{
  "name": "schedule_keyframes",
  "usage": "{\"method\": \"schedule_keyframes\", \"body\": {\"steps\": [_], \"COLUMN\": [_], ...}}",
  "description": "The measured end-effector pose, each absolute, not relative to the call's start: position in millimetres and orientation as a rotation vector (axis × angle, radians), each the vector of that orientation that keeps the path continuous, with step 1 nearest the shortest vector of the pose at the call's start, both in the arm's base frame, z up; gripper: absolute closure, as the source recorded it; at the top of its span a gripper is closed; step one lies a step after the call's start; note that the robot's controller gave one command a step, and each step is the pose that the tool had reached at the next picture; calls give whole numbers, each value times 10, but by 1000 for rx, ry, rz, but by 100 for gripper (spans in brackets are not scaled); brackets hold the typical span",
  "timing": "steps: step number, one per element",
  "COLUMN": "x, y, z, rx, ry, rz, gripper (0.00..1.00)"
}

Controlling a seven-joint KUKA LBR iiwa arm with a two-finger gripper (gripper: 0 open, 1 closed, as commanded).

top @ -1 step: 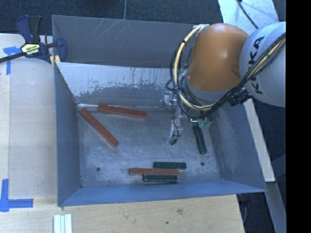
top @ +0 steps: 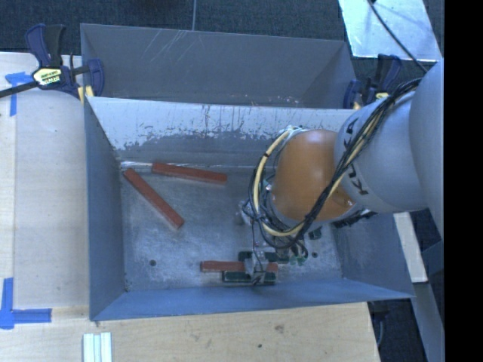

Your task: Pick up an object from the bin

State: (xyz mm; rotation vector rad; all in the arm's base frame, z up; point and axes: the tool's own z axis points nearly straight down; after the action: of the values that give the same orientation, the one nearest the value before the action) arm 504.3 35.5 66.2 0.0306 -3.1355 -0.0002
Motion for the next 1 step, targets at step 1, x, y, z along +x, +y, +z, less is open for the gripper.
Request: {"method": "schedule_keyframes", "body": {"steps": [1], "x": [4925], "y": [110], "z": [1255], "rx": [-22], "ry": [-3149], "rz": [1], "gripper": [0]}}
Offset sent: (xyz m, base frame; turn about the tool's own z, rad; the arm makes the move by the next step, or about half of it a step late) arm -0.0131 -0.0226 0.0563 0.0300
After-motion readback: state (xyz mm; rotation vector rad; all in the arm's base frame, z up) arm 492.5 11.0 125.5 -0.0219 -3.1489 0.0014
